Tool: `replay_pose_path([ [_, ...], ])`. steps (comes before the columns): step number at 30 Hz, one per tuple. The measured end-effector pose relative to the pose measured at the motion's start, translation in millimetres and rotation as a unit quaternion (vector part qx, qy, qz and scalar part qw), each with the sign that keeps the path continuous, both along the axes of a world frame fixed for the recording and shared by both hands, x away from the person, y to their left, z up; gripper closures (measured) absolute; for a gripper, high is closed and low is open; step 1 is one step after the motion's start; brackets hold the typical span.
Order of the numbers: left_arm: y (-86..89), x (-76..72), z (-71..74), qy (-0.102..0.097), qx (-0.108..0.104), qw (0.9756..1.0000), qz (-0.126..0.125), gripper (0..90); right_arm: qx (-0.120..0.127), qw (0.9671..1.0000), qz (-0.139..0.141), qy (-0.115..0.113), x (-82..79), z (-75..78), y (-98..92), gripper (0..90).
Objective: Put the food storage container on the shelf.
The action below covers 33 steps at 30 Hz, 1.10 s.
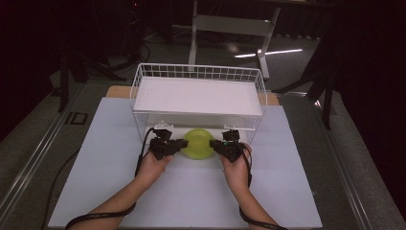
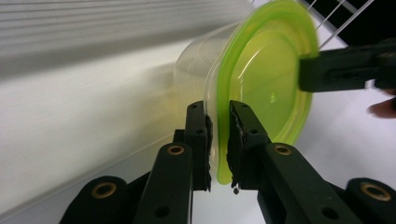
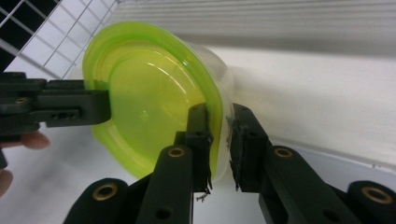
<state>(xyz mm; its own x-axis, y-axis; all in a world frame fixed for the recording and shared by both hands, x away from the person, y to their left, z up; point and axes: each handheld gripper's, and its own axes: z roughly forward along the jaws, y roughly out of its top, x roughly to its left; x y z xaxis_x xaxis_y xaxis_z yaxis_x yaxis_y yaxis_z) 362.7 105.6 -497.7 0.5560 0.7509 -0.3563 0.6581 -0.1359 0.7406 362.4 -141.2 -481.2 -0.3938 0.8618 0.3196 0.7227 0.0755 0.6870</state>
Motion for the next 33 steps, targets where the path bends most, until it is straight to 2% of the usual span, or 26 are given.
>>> replay_pose_path([
  [3, -0.5, 2.6, 0.6, -0.003, -0.001, 1.0000, 0.000, 79.1, 0.012, 0.9999, -0.005, 0.005, 3.6, -0.4, -2.0, 78.4],
  [7, -0.6, 3.2, 0.1, -0.023, 0.002, 0.9997, 0.001, 77.6, 0.005, 1.0000, -0.003, -0.005, 5.9, 0.1, -0.9, 76.2],
  [9, -0.8, 3.6, -0.2, -0.032, 0.002, 0.9995, 0.007, 76.5, -0.004, 0.9998, 0.001, -0.019, 6.9, -0.1, -0.2, 73.8],
  [13, -0.5, 6.8, 0.1, -0.037, -0.004, 0.9992, 0.013, 75.8, -0.014, 0.9989, 0.011, -0.043, 9.3, -0.5, -0.5, 70.8],
  [16, -1.5, 9.5, 1.2, -0.044, 0.001, 0.9988, 0.021, 73.9, -0.015, 0.9985, 0.007, -0.053, 11.1, -1.5, -1.1, 69.1],
  [22, -1.7, 14.5, 1.3, -0.057, 0.011, 0.9979, 0.030, 70.3, -0.003, 0.9985, -0.005, -0.055, 14.2, -2.5, -1.0, 64.6],
  [23, -2.9, 17.3, 0.6, -0.051, 0.000, 0.9977, 0.044, 69.8, 0.003, 0.9985, -0.011, -0.054, 17.9, -4.0, -1.4, 64.3],
  [24, -3.7, 18.0, 0.9, -0.050, 0.000, 0.9976, 0.049, 69.7, 0.001, 0.9984, -0.013, -0.055, 18.8, -4.0, -1.3, 63.8],
  [25, -3.5, 20.0, 1.0, -0.058, 0.006, 0.9974, 0.041, 69.7, -0.003, 0.9981, -0.015, -0.059, 19.3, -3.8, -0.9, 63.1],
  [27, -5.1, 21.5, 1.3, -0.063, 0.011, 0.9969, 0.046, 69.4, -0.006, 0.9980, -0.017, -0.061, 20.9, -3.8, -0.4, 62.1],
  [31, -6.9, 22.7, 2.3, -0.060, 0.002, 0.9967, 0.054, 64.1, 0.002, 0.9979, -0.019, -0.061, 22.4, -3.3, 0.1, 58.6],
  [33, -3.5, 25.0, 4.3, -0.076, 0.004, 0.9959, 0.050, 62.5, 0.006, 0.9975, -0.018, -0.068, 22.0, -1.5, 0.1, 56.9],
])
